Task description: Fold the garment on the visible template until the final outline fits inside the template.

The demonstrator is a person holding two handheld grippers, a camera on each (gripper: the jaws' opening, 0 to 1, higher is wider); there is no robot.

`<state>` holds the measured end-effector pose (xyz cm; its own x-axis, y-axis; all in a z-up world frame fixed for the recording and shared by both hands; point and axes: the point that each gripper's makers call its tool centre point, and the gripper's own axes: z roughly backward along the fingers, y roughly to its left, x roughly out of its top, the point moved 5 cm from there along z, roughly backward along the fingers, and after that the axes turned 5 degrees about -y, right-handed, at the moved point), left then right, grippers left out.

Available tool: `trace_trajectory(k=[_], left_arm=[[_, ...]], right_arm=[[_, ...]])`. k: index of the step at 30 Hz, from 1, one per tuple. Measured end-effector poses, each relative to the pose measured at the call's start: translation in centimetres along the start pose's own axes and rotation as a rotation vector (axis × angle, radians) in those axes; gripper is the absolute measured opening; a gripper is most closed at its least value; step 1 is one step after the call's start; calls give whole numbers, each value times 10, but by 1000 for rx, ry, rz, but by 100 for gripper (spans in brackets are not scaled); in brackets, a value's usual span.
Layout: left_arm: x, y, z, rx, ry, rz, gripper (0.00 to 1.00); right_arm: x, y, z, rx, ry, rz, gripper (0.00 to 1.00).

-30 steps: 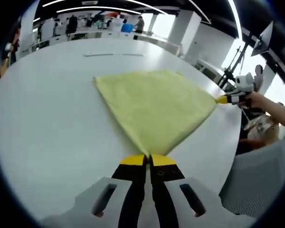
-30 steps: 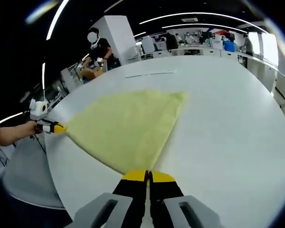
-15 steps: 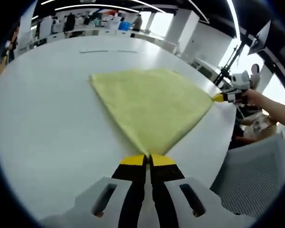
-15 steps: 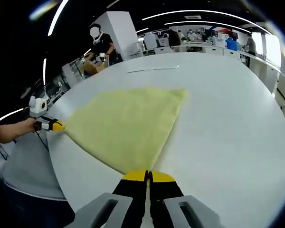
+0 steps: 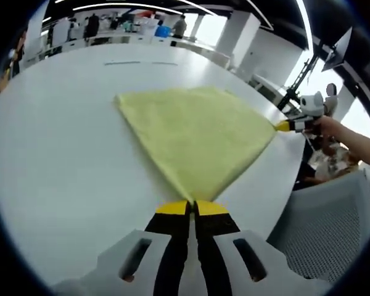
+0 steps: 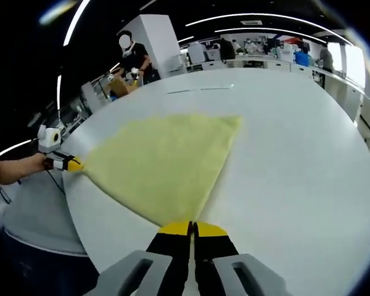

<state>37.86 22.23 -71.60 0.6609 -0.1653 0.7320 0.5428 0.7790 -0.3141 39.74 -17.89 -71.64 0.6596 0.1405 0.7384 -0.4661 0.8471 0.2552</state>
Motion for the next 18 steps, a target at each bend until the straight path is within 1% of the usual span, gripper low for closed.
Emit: trace_trajectory(k=[6,9,12,14,15,16,17,18], left_arm=[[1,0,0,21,-2,-37,3],[2,2,1,40,-9,-40,9],[1,4,3,57,-19,-37,16],[2,5,3,68,-28,-35,22],[3,5,4,72,-33,-34,24],[4,5,4,73,-44,-34,25],[4,5,4,75,-49,-29,26],[5,4,5,73,-53,-26,27]], right_arm=[[-2,2,-1,-19,-10,57,0],[-2,1,-1,-28,-25,61,0],[0,-1,1,-46,-49,55,8],[4,-1,3,-47,-85,35,21],[5,-1,3,-48,-93,31,27],[9,0,4,-46,-114,20,34],[10,1,5,-42,-119,19,41],[11,2,5,-39,-120,18,45]])
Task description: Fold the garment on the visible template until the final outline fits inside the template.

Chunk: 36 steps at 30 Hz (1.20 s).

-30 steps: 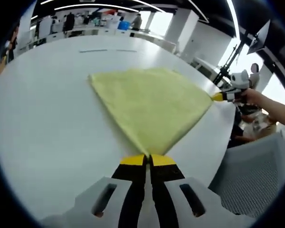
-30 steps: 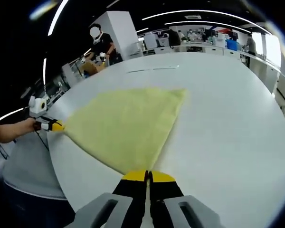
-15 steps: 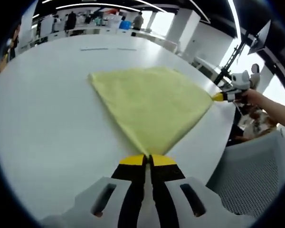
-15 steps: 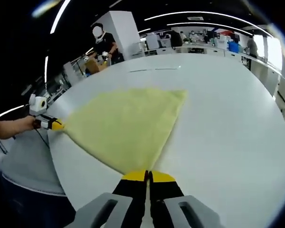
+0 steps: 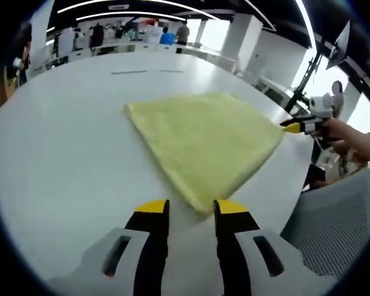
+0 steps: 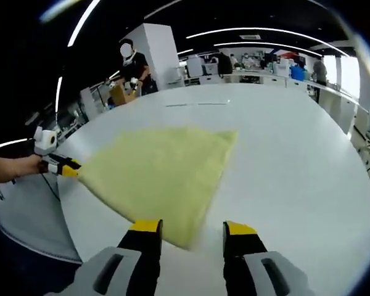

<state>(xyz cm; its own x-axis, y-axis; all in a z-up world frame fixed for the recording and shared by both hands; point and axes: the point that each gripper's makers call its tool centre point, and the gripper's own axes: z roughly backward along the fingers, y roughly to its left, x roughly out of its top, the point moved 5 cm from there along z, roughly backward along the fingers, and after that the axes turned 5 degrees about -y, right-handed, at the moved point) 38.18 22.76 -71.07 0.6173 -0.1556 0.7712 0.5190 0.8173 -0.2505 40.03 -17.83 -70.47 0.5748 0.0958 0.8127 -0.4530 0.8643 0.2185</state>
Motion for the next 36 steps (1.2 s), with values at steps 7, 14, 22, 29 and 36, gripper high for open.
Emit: trace_trajectory(k=[7,14,22,29,36], left_arm=[[13,-2,6,8,-58,12,47],[26,-3,13,17,-124,-13,70],[36,-4,28,42,-165,-24,87],[44,-11,42,61,-184,-56,99],[48,-16,53,75,-185,-84,99]], right_arm=[[14,18,3,58,-13,55,64],[35,35,10,101,-65,70,85],[53,40,24,94,-106,95,94],[64,45,36,102,-127,121,99],[64,52,47,120,-135,137,99]])
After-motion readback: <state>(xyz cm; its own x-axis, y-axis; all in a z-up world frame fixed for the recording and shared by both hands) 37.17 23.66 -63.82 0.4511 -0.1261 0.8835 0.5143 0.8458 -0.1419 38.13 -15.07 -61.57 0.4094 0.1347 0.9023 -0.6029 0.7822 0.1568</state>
